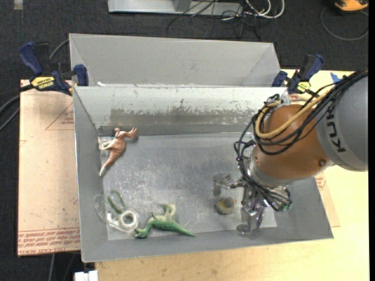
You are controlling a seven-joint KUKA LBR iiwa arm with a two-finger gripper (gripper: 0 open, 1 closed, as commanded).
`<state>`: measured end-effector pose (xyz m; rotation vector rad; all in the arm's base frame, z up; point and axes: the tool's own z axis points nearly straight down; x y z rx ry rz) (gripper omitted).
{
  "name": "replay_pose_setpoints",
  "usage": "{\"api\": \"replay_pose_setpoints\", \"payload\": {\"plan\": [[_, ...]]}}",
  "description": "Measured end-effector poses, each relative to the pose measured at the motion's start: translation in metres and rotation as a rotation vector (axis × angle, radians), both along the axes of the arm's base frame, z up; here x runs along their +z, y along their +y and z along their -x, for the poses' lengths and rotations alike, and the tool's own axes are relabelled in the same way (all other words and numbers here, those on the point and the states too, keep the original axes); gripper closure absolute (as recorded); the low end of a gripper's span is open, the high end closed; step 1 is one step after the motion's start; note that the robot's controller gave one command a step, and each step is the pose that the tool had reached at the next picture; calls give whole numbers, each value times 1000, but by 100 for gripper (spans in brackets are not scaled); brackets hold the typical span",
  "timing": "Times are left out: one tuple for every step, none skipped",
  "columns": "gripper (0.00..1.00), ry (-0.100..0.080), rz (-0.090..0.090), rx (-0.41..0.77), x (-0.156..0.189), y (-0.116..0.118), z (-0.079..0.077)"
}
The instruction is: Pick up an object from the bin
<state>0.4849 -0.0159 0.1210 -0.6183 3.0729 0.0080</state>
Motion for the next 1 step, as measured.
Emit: {"api": "replay_pose_setpoints", "payload": {"plan": [[100, 2, -2, 278, -33, 4, -29]]}}
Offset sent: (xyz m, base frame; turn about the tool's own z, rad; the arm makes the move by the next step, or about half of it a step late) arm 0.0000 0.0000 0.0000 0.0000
